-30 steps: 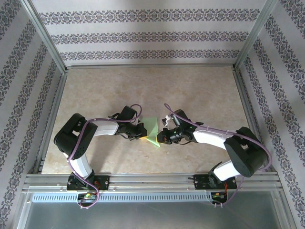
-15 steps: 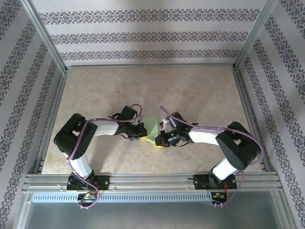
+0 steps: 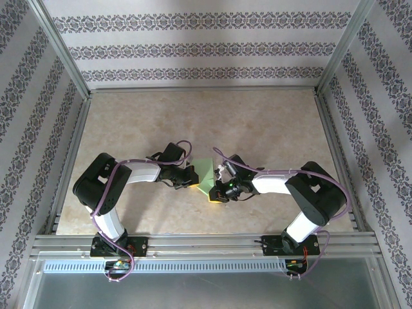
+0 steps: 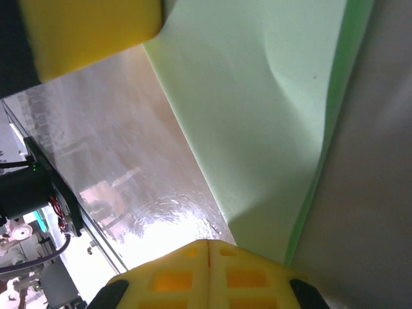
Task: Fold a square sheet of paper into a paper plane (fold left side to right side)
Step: Third fold the triangle at the center of the table.
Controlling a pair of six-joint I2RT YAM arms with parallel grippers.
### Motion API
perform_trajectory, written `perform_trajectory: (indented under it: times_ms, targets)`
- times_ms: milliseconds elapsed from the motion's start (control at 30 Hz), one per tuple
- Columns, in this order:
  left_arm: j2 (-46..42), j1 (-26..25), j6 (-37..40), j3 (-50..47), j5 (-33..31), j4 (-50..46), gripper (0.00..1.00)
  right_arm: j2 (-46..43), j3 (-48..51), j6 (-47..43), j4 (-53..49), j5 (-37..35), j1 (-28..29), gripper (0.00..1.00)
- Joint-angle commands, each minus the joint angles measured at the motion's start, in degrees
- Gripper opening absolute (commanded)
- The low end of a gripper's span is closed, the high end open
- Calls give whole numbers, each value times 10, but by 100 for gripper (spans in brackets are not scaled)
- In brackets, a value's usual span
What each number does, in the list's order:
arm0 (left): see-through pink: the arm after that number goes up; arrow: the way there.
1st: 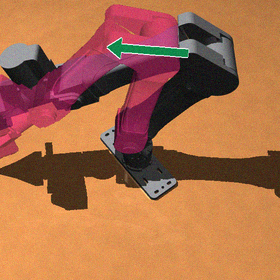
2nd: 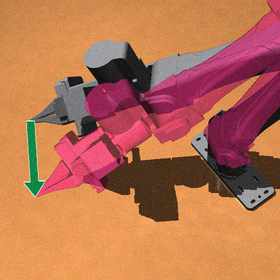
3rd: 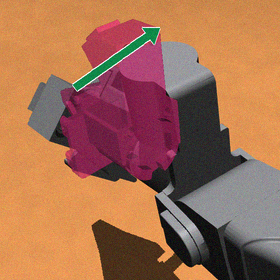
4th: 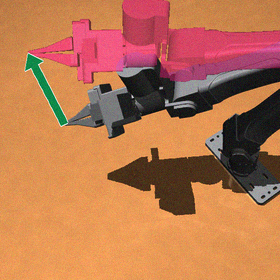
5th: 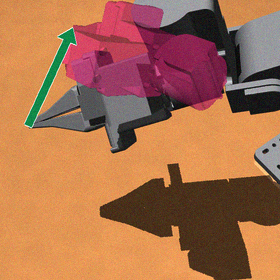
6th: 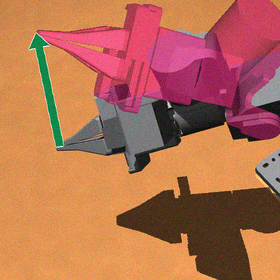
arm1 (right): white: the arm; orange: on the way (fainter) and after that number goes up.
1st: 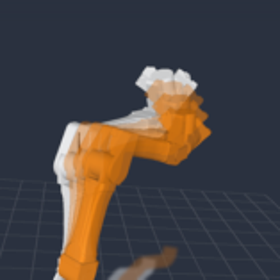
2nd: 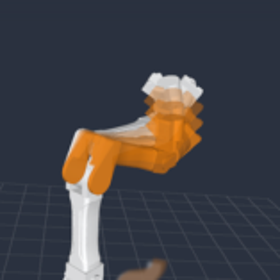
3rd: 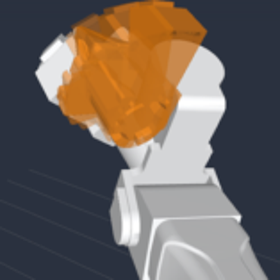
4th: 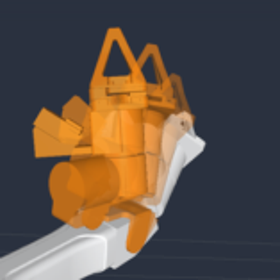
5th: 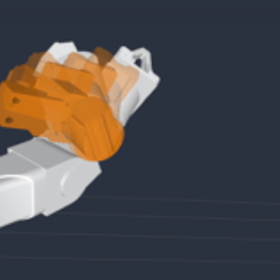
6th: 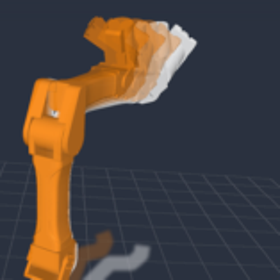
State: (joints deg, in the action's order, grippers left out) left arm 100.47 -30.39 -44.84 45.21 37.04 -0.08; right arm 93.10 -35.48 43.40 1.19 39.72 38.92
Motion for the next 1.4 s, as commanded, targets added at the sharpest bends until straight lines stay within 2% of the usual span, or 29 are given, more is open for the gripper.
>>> perform_trajectory:
  times_ms: [0, 367, 700, 1033, 1367]
  targets:
    - [21, -5, 16, -2, -54, -55, 5, 10, 6, 4, 9, -8, 8, 0]
    - [25, -5, 14, 0, -56, -55, 5, 14, 20, 5, 5, -8, 12, 0]
    - [26, -5, 19, 8, -55, -62, 5, -70, -8, 13, -2, -2, 0, 0]
    - [25, -5, 18, 8, -54, -61, 5, -14, -24, 7, 1, -25, 1, 0]
    - [21, -5, 19, 13, -51, -59, 5, 24, 2, 7, 0, -40, 4, 0]
